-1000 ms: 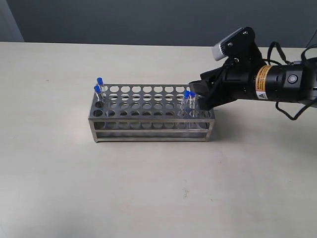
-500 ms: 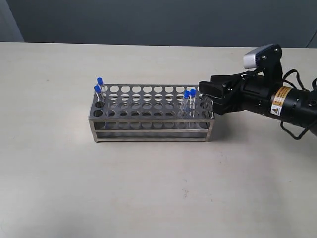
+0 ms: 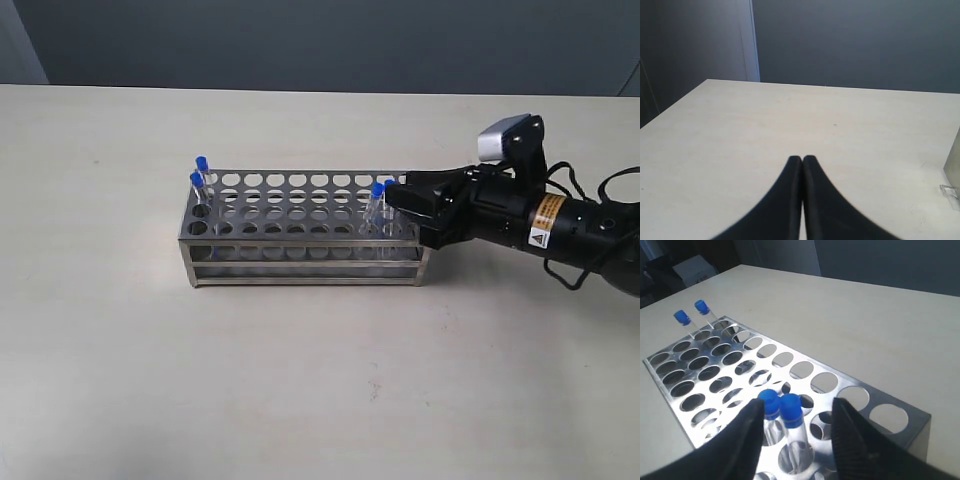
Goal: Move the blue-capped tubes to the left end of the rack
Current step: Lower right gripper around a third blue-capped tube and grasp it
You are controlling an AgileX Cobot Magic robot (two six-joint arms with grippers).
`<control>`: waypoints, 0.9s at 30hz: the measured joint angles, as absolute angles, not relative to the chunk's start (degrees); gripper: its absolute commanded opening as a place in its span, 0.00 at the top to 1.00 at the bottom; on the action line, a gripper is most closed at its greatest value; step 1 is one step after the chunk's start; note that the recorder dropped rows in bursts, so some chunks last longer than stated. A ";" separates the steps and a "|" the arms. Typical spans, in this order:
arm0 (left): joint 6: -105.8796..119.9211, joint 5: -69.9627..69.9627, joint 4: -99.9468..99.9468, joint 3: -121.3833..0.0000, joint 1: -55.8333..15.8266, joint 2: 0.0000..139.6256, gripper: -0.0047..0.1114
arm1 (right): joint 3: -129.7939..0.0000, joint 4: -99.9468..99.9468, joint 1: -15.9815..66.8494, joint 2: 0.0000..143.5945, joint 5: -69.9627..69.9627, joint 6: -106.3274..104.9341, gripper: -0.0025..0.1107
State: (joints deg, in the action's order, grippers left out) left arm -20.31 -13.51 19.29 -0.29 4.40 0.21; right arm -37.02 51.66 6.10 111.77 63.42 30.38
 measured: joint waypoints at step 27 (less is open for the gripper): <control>-20.31 -13.51 19.29 -0.29 4.40 0.21 0.96 | -39.01 52.89 6.10 114.43 62.84 28.28 0.78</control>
